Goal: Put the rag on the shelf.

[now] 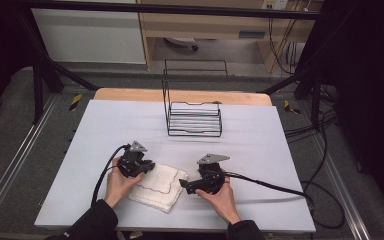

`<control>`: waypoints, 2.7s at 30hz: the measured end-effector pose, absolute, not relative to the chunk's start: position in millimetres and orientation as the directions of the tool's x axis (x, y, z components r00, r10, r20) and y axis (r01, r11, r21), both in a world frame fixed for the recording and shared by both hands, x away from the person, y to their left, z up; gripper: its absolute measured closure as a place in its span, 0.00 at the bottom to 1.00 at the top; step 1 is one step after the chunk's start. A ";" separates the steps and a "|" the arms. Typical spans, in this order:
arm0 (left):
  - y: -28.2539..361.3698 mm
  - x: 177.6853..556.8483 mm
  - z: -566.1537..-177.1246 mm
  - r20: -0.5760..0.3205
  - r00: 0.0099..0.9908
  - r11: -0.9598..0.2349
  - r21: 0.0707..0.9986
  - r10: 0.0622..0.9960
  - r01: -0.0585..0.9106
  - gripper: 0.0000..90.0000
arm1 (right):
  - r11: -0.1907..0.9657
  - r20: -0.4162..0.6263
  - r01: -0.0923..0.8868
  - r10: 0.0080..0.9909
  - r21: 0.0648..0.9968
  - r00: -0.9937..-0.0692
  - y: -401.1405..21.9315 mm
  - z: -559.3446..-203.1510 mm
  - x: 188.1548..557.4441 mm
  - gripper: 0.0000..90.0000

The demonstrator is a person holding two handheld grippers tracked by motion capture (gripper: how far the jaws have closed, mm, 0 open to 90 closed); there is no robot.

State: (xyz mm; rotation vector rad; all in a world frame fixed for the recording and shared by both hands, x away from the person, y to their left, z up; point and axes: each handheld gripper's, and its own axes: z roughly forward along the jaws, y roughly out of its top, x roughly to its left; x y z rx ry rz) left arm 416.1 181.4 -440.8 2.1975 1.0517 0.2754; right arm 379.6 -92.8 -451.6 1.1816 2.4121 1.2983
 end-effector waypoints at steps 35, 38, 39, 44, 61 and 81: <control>184.3 416.2 -442.4 -0.101 0.661 -0.441 0.670 0.743 0.598 0.88 | 0.254 0.334 0.665 0.708 0.702 -0.622 -79.2 -459.4 388.0 0.84; 186.1 416.9 -442.6 -0.122 0.658 -0.426 0.672 0.743 0.606 0.90 | 0.243 0.348 0.676 0.710 0.696 -0.613 -78.9 -458.9 387.5 0.87; 187.5 417.6 -442.7 -0.136 0.657 -0.419 0.671 0.742 0.612 0.90 | 0.242 0.348 0.675 0.709 0.697 -0.613 -78.9 -458.8 387.3 0.88; 193.6 419.1 -442.2 -0.188 0.645 -0.379 0.676 0.741 0.632 0.91 | 0.245 0.337 0.662 0.707 0.708 -0.622 -79.3 -458.1 386.2 0.90; 209.7 396.5 -408.6 -0.194 0.656 -0.280 0.790 0.730 0.546 0.93 | 0.230 0.301 0.577 0.672 0.784 -0.677 -81.1 -430.9 375.3 0.91; 208.7 376.8 -380.2 -0.154 0.666 -0.218 0.871 0.730 0.440 0.93 | 0.206 0.217 0.452 0.662 0.868 -0.717 -90.6 -399.0 365.0 0.91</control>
